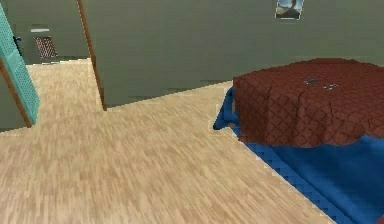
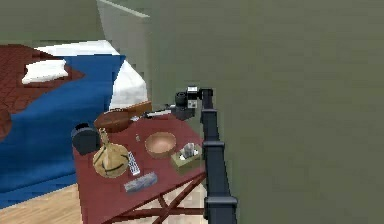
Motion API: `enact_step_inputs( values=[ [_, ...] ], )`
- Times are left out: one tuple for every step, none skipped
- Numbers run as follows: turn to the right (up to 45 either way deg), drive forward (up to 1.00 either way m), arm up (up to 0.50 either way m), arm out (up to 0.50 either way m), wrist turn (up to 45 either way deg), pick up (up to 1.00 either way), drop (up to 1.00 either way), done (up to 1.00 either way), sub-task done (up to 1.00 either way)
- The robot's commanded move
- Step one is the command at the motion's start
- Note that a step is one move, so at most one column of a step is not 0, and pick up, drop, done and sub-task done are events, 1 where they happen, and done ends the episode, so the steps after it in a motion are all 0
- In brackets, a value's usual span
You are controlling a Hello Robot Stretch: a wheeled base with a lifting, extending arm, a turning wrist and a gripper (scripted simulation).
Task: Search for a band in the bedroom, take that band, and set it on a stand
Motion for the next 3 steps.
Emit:
enact_step_inputs(
  values=[
    [0.0,0.0,0.0,0.0,-42.0,0.0,0.0,0.0,0.0],
    [0.0,0.0,-0.06,0.0,0.0,0.0,0.0,0.0,0.0],
    [0.0,0.0,-0.32,0.0,0.0,0.0,0.0,0.0,0.0]
  ],
)
